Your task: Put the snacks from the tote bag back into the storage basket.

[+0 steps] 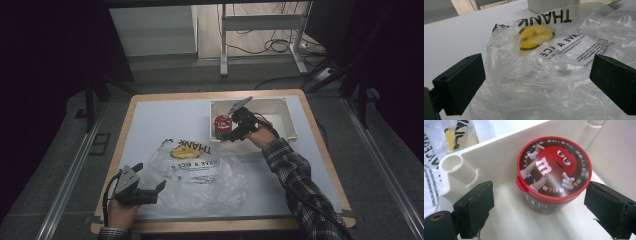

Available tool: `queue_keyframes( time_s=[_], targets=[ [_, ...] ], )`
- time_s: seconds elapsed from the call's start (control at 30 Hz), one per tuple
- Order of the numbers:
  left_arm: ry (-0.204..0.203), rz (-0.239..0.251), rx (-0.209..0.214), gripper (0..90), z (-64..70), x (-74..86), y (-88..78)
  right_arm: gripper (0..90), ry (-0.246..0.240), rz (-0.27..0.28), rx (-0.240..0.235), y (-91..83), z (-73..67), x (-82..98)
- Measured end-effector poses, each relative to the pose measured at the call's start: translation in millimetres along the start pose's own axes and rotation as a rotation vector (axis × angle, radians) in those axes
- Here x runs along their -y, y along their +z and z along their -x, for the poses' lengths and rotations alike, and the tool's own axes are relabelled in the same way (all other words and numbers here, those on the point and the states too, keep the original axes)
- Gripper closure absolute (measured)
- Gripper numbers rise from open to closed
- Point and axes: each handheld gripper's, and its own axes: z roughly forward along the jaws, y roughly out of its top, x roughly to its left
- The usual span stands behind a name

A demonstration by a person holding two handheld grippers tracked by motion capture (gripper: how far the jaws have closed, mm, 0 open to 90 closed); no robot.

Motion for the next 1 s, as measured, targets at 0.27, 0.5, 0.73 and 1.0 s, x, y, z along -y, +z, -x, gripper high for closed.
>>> queue_keyframes(
  time_s=[0.27, 0.5, 0.73, 1.0],
  targets=[
    [0.0, -0.001, -0.002, 0.0, 0.2, 0.0, 0.3, 9.4, 0.008, 0.015, -0.004, -3.6, -3.2, 6.6],
    [0.001, -0.002, -0.003, 0.0, 0.2, 0.1, 0.3, 9.4, 0.011, 0.023, 0.0, -6.1, -6.0, 8.8],
    [0.001, -0.003, -0.002, 0.0, 0.4, 0.1, 0.4, 9.4, 0.002, 0.036, 0.001, -9.0, -10.0, 12.0],
    [0.001, -0.004, -0.001, 0.1, 0.5, 0.1, 0.6, 9.4, -0.005, 0.045, 0.001, -10.9, -13.7, 14.8]
  ],
)
